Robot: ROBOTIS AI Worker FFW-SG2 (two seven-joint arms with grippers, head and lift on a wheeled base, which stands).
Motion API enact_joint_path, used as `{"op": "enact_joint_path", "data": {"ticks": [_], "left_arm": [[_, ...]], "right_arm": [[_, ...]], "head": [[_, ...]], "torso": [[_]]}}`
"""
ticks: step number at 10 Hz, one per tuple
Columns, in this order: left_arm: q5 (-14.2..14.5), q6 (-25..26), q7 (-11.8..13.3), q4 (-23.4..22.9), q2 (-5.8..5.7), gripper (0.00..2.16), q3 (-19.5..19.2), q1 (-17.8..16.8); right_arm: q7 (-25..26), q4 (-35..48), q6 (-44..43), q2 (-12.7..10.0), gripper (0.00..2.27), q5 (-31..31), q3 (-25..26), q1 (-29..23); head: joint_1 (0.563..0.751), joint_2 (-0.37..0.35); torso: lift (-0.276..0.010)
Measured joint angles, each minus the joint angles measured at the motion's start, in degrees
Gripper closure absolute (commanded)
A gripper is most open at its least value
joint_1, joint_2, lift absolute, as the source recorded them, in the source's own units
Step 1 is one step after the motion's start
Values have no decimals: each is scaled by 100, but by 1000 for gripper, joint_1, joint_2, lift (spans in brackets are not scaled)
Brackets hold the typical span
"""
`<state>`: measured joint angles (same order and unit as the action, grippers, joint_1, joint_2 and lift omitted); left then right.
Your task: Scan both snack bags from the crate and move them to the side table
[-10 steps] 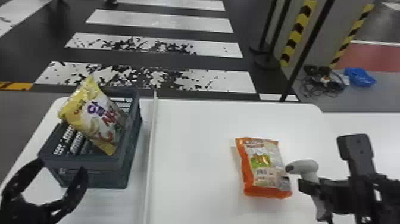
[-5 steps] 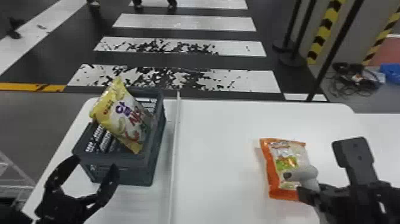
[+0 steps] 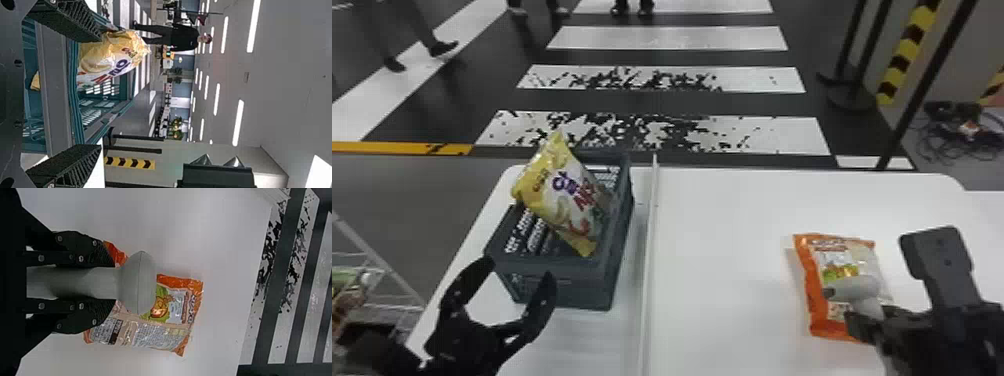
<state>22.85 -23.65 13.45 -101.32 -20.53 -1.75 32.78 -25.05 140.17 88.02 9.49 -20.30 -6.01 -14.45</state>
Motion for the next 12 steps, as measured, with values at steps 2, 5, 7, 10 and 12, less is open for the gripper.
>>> {"op": "enact_joint_path", "data": {"ticks": [2,5,7,10,12], "left_arm": [[0,-10,0,7,11,29,-1,0],[0,-24,0,10,6,29,-6,4],[1,-61,0,16,6,29,-15,19],[8,-94,0,16,6,29,-19,43],[9,-99,0,9,6,29,-27,54]], "right_arm": [[0,-12,0,9,2223,-39,-5,-35],[-8,-138,-99,34,2223,-44,-3,-15],[-9,-219,-192,57,2223,-44,18,-6],[58,-208,-366,62,2219,-49,114,-8],[82,-205,-740,120,2219,38,415,6]], "head": [[695,54],[695,51],[695,49],[695,37],[695,12]], "torso": [[-99],[-99],[-99],[-99],[-99]]}}
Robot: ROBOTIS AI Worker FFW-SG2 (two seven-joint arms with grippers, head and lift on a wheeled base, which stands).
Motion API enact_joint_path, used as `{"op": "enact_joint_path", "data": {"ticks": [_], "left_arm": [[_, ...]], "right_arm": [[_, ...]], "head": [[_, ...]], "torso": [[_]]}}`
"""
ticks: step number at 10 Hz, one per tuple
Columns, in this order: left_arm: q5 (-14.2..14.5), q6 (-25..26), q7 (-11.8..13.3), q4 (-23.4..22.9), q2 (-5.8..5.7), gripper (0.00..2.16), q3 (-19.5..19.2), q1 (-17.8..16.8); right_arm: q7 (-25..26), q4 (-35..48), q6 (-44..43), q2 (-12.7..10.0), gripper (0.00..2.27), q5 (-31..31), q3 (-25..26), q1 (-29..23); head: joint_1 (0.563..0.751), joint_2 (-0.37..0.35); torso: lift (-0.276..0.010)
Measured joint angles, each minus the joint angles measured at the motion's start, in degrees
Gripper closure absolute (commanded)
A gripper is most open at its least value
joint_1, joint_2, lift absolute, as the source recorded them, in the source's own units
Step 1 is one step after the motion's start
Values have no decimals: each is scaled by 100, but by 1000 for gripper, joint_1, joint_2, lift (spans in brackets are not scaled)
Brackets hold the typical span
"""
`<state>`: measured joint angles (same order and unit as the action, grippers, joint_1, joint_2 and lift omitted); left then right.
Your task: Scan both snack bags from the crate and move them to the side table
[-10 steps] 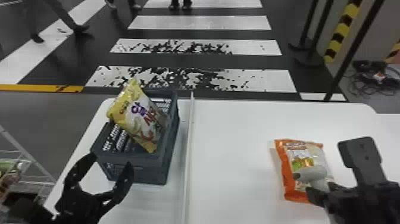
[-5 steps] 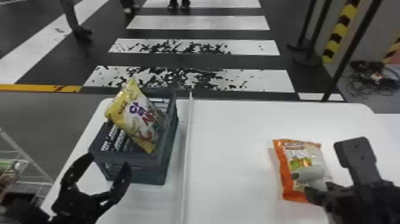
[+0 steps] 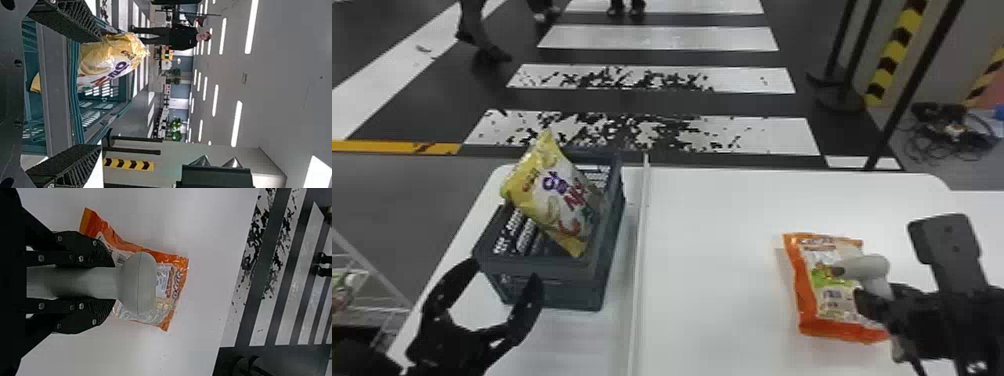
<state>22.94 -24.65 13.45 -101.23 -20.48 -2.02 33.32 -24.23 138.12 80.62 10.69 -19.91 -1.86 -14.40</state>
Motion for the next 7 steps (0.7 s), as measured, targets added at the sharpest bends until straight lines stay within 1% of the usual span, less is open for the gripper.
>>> {"op": "enact_joint_path", "data": {"ticks": [2,4,6,7], "left_arm": [[0,0,0,5,0,29,-8,6],[0,0,0,7,0,29,-9,7],[0,0,0,5,0,29,-9,9],[0,2,0,0,0,29,-15,17]], "right_arm": [[148,-247,-689,107,2219,270,505,2],[278,-721,-1399,219,2219,622,1016,3],[395,-1413,-2236,284,2219,922,1425,100],[412,-1824,-2613,323,2219,1061,1613,203]], "head": [[695,-37],[695,-82],[695,-135],[695,-148]], "torso": [[-99],[-99],[-99],[-99]]}}
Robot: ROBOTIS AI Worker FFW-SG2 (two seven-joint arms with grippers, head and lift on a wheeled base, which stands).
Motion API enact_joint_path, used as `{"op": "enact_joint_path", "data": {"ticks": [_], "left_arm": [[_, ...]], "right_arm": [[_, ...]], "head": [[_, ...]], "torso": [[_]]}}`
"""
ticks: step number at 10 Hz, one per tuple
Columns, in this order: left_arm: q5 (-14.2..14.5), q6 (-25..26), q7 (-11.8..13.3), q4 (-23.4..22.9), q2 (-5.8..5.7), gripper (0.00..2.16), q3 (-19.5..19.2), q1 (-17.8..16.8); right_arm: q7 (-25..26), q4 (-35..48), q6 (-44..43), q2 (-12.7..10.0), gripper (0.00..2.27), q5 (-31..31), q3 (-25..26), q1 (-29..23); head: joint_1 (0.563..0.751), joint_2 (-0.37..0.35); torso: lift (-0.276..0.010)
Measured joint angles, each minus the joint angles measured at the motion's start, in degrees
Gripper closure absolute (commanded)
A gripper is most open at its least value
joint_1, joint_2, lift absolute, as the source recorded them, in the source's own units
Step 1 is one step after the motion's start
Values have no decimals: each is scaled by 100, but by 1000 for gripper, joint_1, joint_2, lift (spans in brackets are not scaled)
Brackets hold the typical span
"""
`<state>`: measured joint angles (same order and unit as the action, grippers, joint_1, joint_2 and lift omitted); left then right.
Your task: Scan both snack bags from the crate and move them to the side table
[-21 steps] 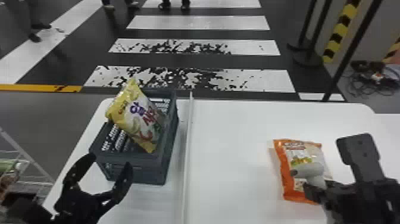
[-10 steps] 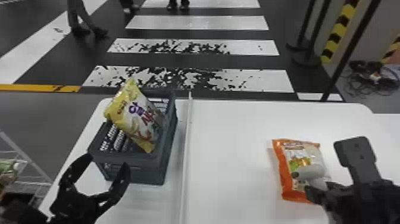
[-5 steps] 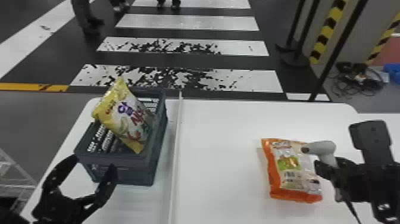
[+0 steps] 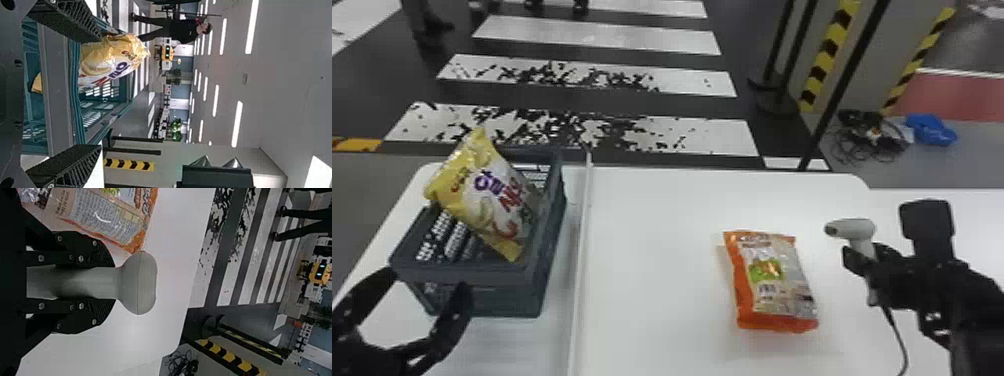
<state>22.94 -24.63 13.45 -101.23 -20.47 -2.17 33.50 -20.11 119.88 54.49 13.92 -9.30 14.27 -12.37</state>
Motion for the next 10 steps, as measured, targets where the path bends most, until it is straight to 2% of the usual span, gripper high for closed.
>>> {"op": "enact_joint_path", "data": {"ticks": [3,7,10], "left_arm": [[-9,16,0,-2,12,29,-12,8],[-26,16,0,-2,25,29,-19,8],[-27,16,0,-2,26,29,-36,2]], "right_arm": [[-71,-1280,-648,190,2219,265,371,477],[-98,-3095,-1735,402,2216,367,364,1192],[-42,-3912,-2306,465,2216,368,322,1467]], "head": [[695,-215],[695,-246],[695,-254]], "torso": [[-99],[-99],[-99]]}}
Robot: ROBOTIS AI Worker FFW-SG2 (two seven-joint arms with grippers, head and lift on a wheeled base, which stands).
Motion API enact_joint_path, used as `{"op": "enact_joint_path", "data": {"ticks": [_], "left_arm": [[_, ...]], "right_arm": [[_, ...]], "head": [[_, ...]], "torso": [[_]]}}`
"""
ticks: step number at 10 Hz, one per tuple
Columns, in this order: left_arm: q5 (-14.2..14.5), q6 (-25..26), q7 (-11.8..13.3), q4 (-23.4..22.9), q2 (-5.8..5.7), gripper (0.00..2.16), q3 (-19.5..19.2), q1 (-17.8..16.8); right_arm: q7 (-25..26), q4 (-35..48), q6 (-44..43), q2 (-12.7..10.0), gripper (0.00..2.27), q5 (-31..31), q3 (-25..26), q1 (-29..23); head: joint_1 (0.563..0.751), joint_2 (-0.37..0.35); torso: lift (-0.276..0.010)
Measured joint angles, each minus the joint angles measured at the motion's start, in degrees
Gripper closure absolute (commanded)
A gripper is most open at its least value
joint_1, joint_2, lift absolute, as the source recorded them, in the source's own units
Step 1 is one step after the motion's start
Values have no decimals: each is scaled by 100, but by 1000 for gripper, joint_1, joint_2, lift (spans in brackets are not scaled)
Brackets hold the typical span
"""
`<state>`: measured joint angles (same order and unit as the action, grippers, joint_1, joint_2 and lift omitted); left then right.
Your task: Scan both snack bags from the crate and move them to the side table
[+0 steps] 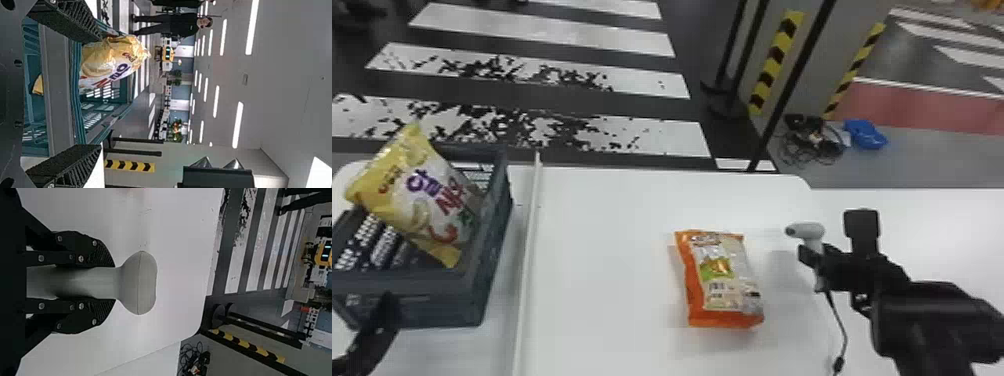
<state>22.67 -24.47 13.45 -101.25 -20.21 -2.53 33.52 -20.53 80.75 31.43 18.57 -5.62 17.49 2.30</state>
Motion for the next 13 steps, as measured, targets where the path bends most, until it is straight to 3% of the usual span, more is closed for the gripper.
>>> {"op": "enact_joint_path", "data": {"ticks": [8,9,10,11,12,13], "left_arm": [[0,-9,0,9,0,29,-2,-13],[0,-12,0,9,0,29,0,-12],[0,-16,0,2,-2,29,2,-12],[0,-17,0,-5,-6,29,2,-12],[0,-17,0,-10,-8,29,2,-10],[0,-14,0,-17,-9,29,1,0]], "right_arm": [[-4,-796,-322,177,2199,-20,-132,217],[-4,-811,-332,174,2051,-13,-132,219],[4,-815,-357,172,1595,-4,-128,216],[25,-810,-410,160,529,14,-112,196],[38,-759,-442,144,2,54,-95,165],[51,-655,-425,137,6,82,-74,133]], "head": [[695,-271],[695,-271],[695,-271],[695,-271],[695,-270],[695,-268]], "torso": [[-99],[-99],[-99],[-99],[-99],[-99]]}}
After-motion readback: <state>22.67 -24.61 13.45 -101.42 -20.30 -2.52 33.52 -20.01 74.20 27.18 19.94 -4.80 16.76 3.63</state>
